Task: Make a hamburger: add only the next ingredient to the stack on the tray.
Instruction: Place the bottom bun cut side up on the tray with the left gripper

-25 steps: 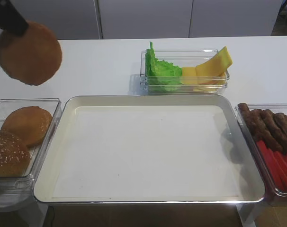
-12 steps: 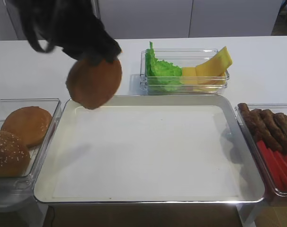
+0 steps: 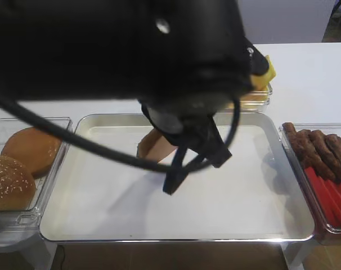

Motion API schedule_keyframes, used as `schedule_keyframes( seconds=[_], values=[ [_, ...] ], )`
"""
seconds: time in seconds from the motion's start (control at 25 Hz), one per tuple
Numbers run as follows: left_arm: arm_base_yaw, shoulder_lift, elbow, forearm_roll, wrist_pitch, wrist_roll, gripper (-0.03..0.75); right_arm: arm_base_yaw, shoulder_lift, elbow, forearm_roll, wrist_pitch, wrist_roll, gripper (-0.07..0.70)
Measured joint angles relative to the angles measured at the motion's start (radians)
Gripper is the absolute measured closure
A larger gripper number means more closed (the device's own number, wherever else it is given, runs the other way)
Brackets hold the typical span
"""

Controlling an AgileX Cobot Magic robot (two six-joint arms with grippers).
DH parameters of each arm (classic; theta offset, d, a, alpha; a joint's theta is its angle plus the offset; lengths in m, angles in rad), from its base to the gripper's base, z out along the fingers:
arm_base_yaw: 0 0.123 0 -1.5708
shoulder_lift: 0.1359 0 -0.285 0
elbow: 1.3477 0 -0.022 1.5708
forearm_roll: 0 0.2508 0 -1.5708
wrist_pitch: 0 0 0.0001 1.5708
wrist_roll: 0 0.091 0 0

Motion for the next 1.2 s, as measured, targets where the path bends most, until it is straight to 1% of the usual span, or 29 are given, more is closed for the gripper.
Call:
schedule_keyframes(
  seconds=[0.12, 0.36, 1.08, 1.2],
  values=[
    [-0.035, 0.031, 0.0, 0.049, 0.018, -0.044, 0.617, 0.0, 0.0, 0.0, 0.0, 0.0, 0.0, 0.136],
    [-0.044, 0.084, 0.0, 0.074, 0.048, -0.048, 0.617, 0.0, 0.0, 0.0, 0.0, 0.0, 0.0, 0.136],
    [-0.052, 0.105, -0.002, 0.073, 0.051, -0.05, 0.617, 0.0, 0.0, 0.0, 0.0, 0.0, 0.0, 0.136],
    [-0.052, 0.105, -0.002, 0.073, 0.031, -0.05, 0.619, 0.0, 0.0, 0.0, 0.0, 0.0, 0.0, 0.136]
  ],
)
